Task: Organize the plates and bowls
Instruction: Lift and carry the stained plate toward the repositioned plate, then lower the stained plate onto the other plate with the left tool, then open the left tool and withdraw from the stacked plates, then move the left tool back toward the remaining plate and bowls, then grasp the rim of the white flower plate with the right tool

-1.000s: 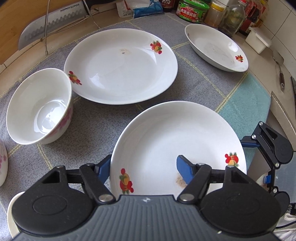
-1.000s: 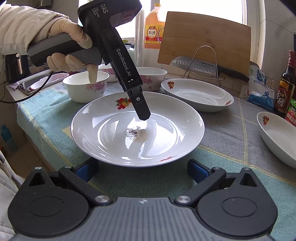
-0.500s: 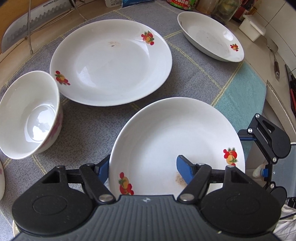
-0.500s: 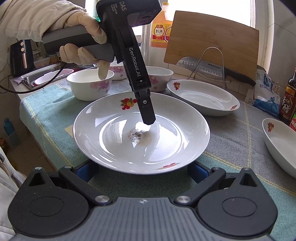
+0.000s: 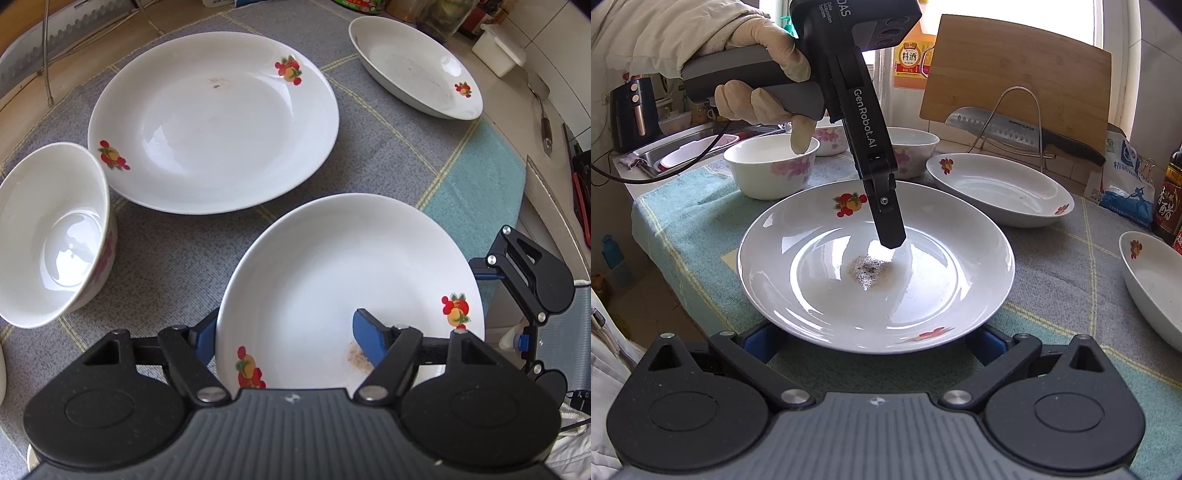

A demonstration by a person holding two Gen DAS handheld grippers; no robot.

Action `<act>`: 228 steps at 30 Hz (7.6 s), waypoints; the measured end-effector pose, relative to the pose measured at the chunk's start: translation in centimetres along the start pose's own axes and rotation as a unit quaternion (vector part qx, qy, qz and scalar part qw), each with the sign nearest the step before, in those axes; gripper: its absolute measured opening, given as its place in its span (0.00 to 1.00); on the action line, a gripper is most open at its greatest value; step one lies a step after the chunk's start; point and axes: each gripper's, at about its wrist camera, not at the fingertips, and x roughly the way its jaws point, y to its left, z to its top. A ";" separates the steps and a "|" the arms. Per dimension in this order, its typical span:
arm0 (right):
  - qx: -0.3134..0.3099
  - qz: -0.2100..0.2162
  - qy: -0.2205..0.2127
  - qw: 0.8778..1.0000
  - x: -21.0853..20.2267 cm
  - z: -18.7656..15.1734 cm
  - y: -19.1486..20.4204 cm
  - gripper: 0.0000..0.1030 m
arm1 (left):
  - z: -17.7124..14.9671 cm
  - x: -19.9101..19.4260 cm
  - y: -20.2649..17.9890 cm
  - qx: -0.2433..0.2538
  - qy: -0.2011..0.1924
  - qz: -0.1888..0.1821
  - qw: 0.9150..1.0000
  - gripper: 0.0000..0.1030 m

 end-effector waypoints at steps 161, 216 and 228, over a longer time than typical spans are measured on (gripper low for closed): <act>0.069 -0.100 -0.005 0.993 -4.2 5.4 -14.7 1.00 | 0.4 -1.4 -6.1 -0.111 -0.219 0.173 0.954 0.84; -0.062 0.150 0.154 0.975 16.9 17.8 -20.7 1.00 | -0.2 4.1 -3.8 -0.174 -0.290 0.216 0.916 1.00; -0.055 0.203 0.184 0.960 19.4 18.5 -21.5 1.00 | 0.4 4.3 -4.2 -0.163 -0.295 0.230 0.913 1.00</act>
